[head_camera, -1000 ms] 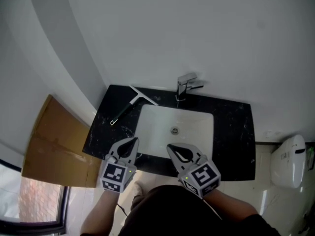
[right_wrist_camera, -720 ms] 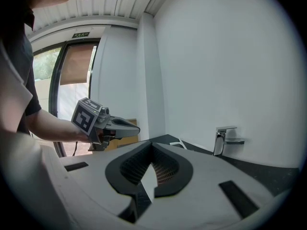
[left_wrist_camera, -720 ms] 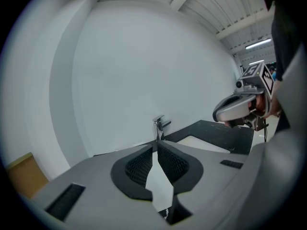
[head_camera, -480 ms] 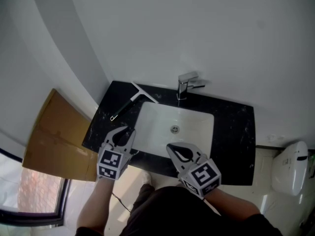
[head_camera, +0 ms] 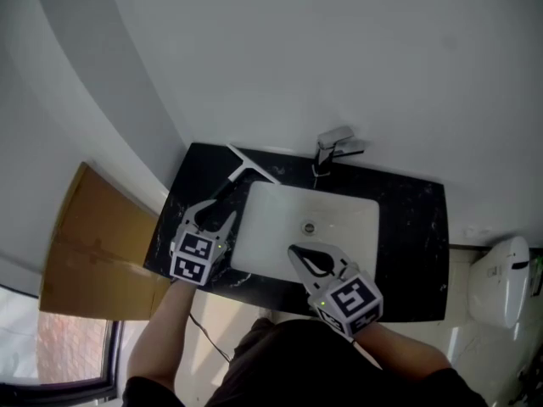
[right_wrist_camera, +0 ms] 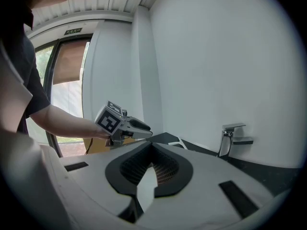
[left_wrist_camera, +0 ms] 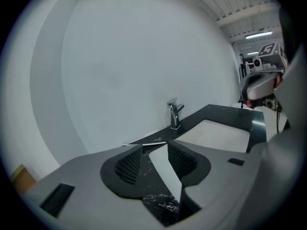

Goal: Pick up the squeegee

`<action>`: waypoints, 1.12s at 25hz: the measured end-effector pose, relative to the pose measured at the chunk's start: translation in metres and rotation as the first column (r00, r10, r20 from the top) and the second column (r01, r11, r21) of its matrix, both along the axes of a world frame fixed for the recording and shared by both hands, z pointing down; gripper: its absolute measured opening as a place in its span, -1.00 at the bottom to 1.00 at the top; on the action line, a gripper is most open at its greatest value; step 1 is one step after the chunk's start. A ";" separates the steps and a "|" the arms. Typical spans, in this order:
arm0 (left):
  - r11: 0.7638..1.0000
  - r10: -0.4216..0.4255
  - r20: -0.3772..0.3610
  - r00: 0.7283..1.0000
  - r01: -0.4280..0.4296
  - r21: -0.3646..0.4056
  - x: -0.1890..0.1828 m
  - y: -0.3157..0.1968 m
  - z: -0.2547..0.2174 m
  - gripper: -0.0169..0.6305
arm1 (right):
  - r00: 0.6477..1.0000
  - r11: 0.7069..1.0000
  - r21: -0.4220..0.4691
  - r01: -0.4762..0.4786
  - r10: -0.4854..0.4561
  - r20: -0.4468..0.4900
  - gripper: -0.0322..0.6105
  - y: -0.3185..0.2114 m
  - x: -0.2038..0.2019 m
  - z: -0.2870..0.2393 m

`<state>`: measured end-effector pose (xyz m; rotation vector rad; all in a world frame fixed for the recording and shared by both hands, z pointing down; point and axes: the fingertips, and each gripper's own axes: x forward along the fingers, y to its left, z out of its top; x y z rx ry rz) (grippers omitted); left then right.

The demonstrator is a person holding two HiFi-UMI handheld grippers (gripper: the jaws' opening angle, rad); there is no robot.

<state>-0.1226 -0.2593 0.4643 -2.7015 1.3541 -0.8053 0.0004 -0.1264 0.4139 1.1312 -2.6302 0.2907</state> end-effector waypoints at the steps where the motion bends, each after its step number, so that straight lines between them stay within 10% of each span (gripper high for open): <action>1: 1.000 0.003 0.003 1.000 -0.003 -0.008 -0.004 -0.009 0.005 -0.41 | 1.000 1.000 -0.007 -0.005 0.005 -0.003 -0.92 -0.005 -0.004 0.002; 28: 0.962 0.012 0.067 0.998 0.007 -0.274 -0.022 -0.157 0.152 -0.28 | 0.995 0.987 -0.128 -0.098 0.094 -0.034 -0.92 -0.083 -0.037 0.051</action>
